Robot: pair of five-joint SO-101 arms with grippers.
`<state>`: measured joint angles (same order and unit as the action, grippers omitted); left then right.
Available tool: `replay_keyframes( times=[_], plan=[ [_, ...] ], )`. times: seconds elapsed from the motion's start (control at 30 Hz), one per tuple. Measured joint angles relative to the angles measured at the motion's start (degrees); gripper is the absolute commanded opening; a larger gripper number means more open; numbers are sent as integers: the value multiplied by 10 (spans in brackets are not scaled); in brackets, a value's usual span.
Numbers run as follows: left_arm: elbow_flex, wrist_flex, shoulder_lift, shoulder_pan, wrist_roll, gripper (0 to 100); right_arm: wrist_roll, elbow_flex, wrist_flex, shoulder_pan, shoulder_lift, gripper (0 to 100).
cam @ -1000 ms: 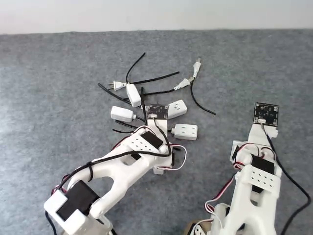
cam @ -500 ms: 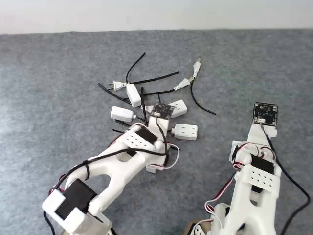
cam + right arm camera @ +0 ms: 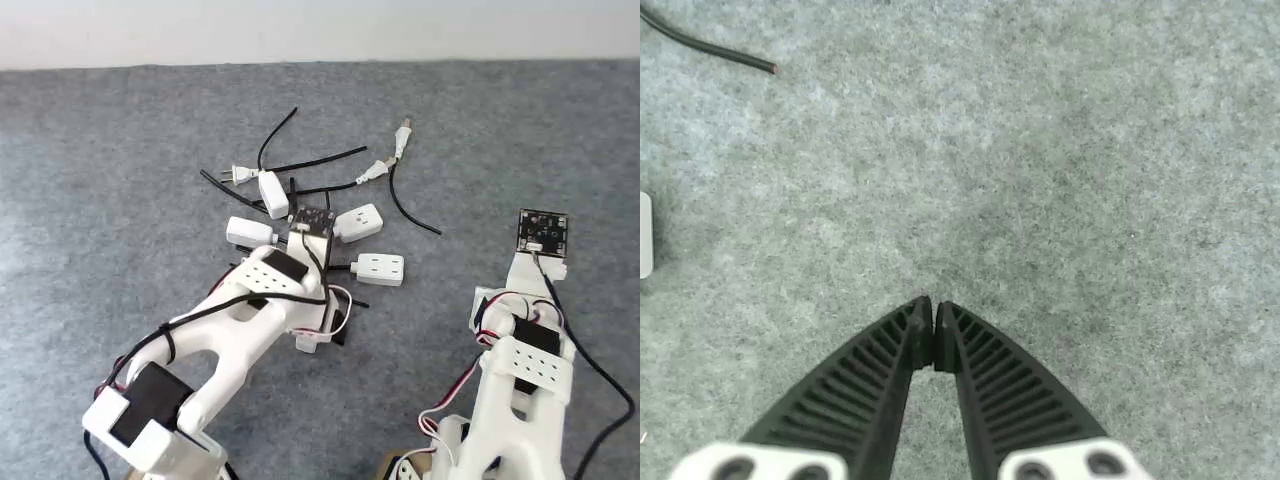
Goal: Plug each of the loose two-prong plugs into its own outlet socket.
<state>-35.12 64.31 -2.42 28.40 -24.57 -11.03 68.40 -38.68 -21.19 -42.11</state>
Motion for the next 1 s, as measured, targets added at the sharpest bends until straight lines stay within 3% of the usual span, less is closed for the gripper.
replay_keyframes(
  times=[0.3, 0.43, 0.7, 0.83, 1.0],
  plan=[
    [89, 55, 0, -19, 60, 133, 0, 0, 0, 0, 0, 15],
    [121, 55, 0, -43, 115, 12, 0, 0, 0, 0, 0, 15],
    [164, 55, 0, -42, 163, 13, -2, 0, 0, 0, 0, 15],
    [171, 76, 0, -7, 164, 13, -4, 0, 0, 0, 0, 15],
    [167, 106, 0, 102, 164, 13, -4, 0, 0, 0, 0, 15]
  ],
)
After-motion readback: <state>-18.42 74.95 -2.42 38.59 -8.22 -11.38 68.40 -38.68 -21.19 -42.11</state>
